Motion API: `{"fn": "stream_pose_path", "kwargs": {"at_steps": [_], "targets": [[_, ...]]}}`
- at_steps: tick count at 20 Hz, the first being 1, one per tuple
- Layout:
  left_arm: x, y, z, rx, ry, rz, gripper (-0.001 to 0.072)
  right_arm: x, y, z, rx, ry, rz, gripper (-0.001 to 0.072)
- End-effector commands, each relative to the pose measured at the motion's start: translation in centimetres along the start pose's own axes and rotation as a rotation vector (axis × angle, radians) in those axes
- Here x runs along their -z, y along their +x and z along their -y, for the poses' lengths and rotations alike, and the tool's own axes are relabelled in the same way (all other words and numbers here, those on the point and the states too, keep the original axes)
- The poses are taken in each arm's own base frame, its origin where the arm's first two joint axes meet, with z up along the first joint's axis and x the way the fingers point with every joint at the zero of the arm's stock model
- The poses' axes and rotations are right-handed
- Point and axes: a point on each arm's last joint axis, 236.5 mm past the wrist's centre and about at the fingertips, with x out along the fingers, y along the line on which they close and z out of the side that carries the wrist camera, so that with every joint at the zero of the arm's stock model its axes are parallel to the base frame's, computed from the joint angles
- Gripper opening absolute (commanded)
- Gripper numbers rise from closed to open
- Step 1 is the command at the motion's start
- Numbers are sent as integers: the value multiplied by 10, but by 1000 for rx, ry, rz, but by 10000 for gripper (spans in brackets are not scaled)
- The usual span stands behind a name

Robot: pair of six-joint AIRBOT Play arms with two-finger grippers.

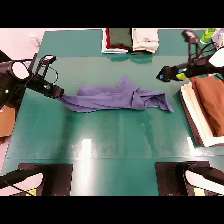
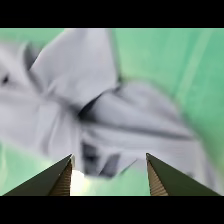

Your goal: Fold the shirts.

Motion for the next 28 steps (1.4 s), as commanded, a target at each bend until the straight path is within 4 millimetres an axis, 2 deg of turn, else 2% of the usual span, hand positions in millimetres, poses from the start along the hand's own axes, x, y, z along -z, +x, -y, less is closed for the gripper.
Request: {"fn": "stream_pose_path", "kwargs": {"at_steps": [1, 3, 5, 8, 12, 14, 15, 16, 17, 18, 19, 20, 21, 22, 23, 24, 25, 26, 28], "targets": [[0, -1, 0, 2, -1, 0, 27, 57, 21, -32, -81, -91, -204, 533], [0, -1, 1, 3, -2, 0, 27, 88, 44, -36, -89, -92, -266, 533], [-1, -1, 1, 6, -3, 3, 27, 102, 68, -32, -78, -79, -273, 532], [-2, -1, 2, 7, -4, 8, 27, 110, 98, -23, -69, -49, -314, 530], [-2, -1, 2, 7, -1, 9, 27, 110, 115, -30, -83, -61, -353, 509], [-2, -1, 1, 6, 0, 9, 28, 115, 118, -41, -88, -101, -366, 361], [-2, -1, 1, 6, 0, 9, 27, 115, 119, -44, -89, -114, -362, 245], [-2, -1, 1, 6, 0, 10, 27, 113, 118, -45, -90, -117, -354, 51], [-3, -1, 1, 5, -1, 13, 27, 108, 115, -47, -89, -119, -332, 18], [-5, -5, 1, 2, 1, 27, 27, 99, 108, -48, -88, -121, -295, 17], [-12, -15, 1, -7, 0, 66, 26, 88, 94, -48, -87, -123, -248, 17], [-25, -36, 1, -24, 4, 135, 26, 70, 73, -50, -86, -129, -182, 17], [-39, -65, 0, -53, 5, 219, 26, 48, 46, -53, -85, -139, -107, 17], [-55, -101, 2, -74, 18, 320, 27, 20, 9, -56, -81, -149, 0, 17], [-68, -149, 7, -92, 35, 438, 27, -8, -32, -60, -72, -151, 118, 17], [-76, -201, 15, -109, 54, 559, 26, -35, -81, -66, -63, -162, 250, 16], [-80, -250, 24, -119, 68, 676, 26, -55, -127, -70, -51, -173, 367, 17], [-80, -300, 33, -130, 77, 792, 26, -70, -176, -76, -39, -175, 483, 16], [-63, -396, 52, -149, 88, 1019, 26, -82, -257, -88, -14, -201, 668, 16]]}}
